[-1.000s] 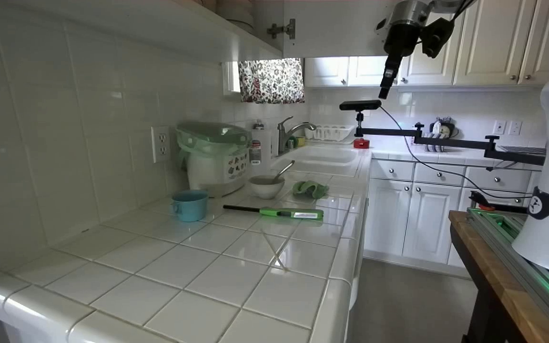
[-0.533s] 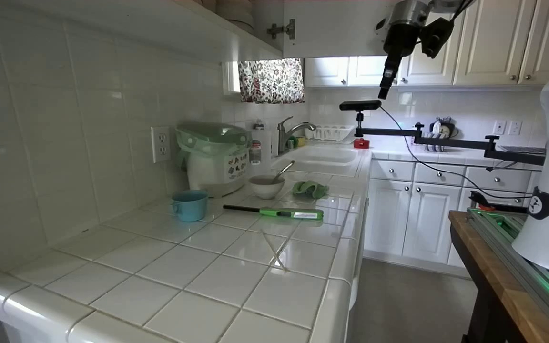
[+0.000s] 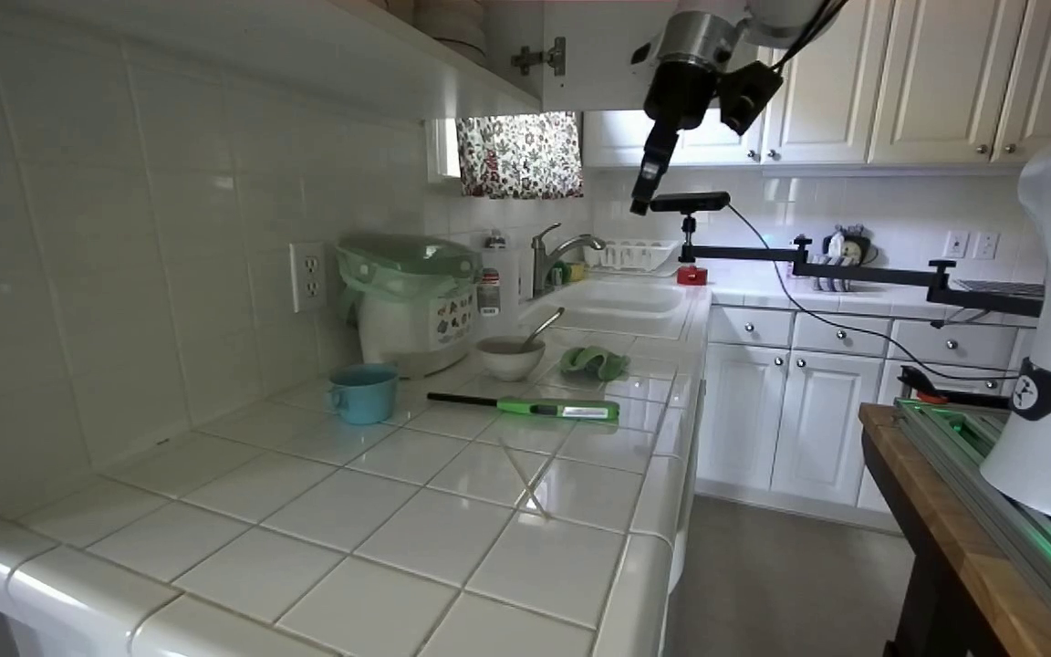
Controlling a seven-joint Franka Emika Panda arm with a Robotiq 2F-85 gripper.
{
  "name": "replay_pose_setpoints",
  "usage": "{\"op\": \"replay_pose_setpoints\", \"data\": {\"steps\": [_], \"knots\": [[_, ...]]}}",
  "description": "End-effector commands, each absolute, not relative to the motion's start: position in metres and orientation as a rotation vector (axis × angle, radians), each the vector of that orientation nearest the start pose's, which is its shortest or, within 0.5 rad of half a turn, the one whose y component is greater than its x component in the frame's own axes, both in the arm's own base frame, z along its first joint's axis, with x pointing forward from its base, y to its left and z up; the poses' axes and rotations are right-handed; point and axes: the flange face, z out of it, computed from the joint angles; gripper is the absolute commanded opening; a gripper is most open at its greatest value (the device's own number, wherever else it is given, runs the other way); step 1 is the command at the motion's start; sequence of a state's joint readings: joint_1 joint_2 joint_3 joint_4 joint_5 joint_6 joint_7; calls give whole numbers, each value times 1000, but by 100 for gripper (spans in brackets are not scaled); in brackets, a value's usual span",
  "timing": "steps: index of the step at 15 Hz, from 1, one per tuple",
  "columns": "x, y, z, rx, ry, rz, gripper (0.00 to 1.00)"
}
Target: Move the blue cup on the counter
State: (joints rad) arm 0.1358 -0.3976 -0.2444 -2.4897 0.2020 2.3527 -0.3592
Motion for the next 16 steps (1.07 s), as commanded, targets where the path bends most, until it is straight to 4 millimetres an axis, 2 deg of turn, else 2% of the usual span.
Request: {"op": "replay_pose_setpoints", "data": {"steps": [1,3,5,6,8,14,16], "knots": [[495,-42,437,-2954,-368,-450,100],[526,-45,428,-2976,-494,-448,100],[551,-47,418,-2920,-576,-408,100],[529,-42,422,-2976,-448,-433,100],[537,-42,413,-2979,-447,-411,100],[534,-41,421,-2976,-446,-428,100],[546,-33,412,-2935,-471,-467,100]]}}
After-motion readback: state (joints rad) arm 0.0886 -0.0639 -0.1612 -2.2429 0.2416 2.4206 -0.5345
